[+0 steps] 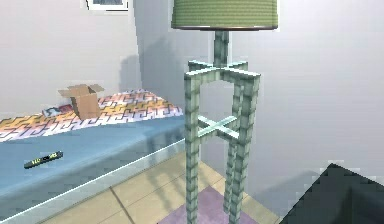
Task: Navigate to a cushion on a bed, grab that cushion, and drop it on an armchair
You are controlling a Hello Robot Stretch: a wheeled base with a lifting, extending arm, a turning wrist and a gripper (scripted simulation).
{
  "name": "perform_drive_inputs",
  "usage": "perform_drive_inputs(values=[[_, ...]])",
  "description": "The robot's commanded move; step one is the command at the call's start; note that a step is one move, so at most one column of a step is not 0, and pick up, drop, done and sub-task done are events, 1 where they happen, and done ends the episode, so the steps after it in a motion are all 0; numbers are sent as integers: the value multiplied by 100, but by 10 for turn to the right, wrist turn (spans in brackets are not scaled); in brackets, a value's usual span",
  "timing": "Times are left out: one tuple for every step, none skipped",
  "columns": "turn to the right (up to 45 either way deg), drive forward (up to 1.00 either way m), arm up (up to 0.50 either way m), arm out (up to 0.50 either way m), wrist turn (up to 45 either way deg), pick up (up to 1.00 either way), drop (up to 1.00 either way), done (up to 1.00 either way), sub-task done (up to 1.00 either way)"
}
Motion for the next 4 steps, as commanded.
perform_drive_inputs(values=[[0,0,0,0,-120,0,0,0,0],[0,0,0,-38,0,0,0,0,0],[0,0,0,40,0,0,0,0,0],[0,0,0,0,450,0,0,0,0]])
